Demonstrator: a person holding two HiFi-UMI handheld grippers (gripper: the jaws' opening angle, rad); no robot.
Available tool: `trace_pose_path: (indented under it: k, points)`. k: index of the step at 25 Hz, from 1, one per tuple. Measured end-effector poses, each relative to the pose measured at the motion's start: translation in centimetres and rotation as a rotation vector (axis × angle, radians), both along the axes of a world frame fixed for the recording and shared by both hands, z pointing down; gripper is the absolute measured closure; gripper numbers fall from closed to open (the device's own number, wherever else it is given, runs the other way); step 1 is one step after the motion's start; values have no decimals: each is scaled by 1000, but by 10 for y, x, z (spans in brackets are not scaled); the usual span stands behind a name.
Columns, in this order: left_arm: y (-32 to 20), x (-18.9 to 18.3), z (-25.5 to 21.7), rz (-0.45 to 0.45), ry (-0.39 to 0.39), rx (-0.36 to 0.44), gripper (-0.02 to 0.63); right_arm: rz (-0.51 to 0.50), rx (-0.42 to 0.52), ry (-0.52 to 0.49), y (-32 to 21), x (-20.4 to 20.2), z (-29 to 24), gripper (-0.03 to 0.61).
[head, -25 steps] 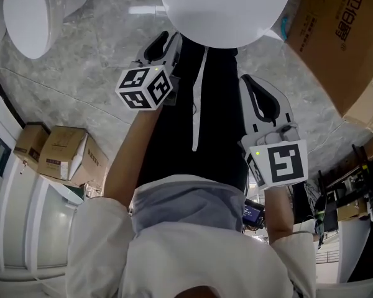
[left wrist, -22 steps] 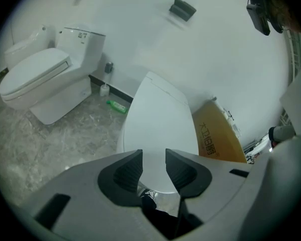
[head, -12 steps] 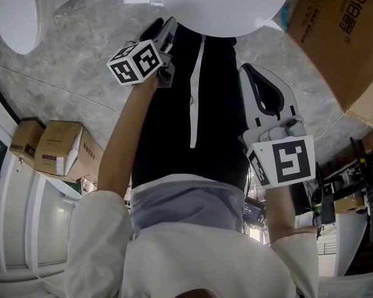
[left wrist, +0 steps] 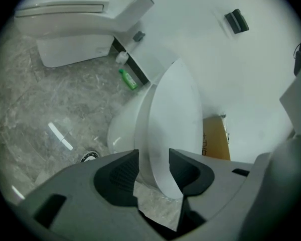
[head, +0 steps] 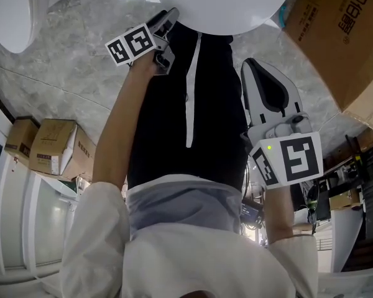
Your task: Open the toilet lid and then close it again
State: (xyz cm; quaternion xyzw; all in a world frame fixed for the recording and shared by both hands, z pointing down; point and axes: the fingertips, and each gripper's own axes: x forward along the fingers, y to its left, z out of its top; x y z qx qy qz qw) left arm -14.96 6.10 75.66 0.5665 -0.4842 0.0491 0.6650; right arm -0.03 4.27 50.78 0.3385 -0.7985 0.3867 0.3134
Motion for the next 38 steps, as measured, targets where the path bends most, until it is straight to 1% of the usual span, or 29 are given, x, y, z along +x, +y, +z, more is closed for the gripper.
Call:
trace_pose_path:
  k: [2, 4, 9, 14, 21, 26, 32, 38]
  points:
    - [-4, 4, 0, 20, 21, 17, 453, 1, -3, 5, 0, 0, 1, 566]
    - [-8, 5, 2, 31, 21, 24, 451, 1, -7, 6, 0, 0, 1, 566]
    - [-10, 3, 9, 45, 11, 12, 448, 3, -17, 0, 0, -3, 2, 566]
    - [-13, 5, 11, 49, 37, 20, 436, 13, -26, -8, -1, -5, 3, 566]
    - [-11, 4, 8, 100, -15, 28, 437, 16, -30, -3, -1, -4, 3, 566]
    - [-11, 3, 5, 88, -31, 19, 443, 15, -29, -5, -1, -7, 2, 566]
    - [-10, 2, -4, 95, -30, 11, 451, 13, -25, -11, -1, -12, -3, 566]
    - [-10, 3, -16, 86, -26, 23, 457, 17, -17, -10, -6, -11, -5, 566]
